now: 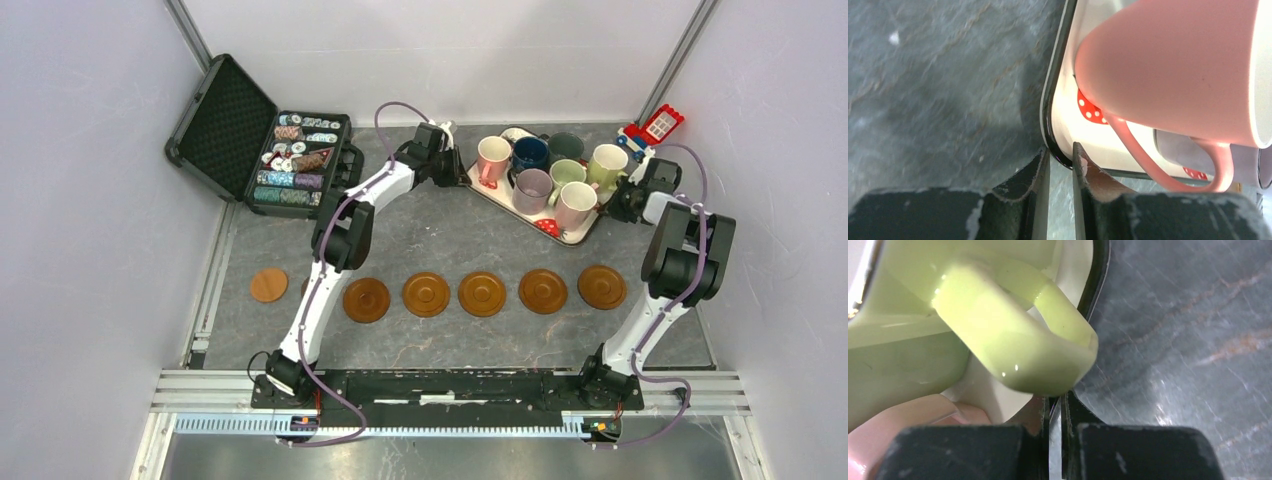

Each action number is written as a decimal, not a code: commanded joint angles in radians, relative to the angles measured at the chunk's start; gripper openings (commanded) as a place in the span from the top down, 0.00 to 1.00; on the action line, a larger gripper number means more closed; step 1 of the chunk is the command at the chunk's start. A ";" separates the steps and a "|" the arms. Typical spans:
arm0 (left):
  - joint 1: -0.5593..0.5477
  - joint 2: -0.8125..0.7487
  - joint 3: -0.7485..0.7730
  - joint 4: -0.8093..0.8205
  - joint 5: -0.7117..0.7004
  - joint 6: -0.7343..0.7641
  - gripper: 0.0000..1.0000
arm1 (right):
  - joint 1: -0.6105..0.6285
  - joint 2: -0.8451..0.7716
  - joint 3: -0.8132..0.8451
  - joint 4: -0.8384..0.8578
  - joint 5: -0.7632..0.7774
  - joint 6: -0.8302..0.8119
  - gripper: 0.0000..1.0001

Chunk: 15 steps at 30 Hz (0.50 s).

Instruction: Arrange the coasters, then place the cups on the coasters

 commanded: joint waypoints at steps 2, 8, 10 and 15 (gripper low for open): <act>-0.001 -0.218 -0.256 0.097 -0.030 -0.028 0.98 | 0.116 0.078 0.057 0.001 -0.082 -0.065 1.00; 0.024 -0.426 -0.592 0.150 -0.061 -0.069 0.98 | 0.188 0.122 0.087 0.007 -0.107 -0.052 1.00; 0.035 -0.484 -0.685 0.155 -0.073 -0.084 0.98 | 0.212 0.131 0.090 0.015 -0.114 -0.045 1.00; 0.075 -0.608 -0.881 0.167 -0.098 -0.103 0.98 | 0.279 0.149 0.090 0.035 -0.139 -0.015 1.00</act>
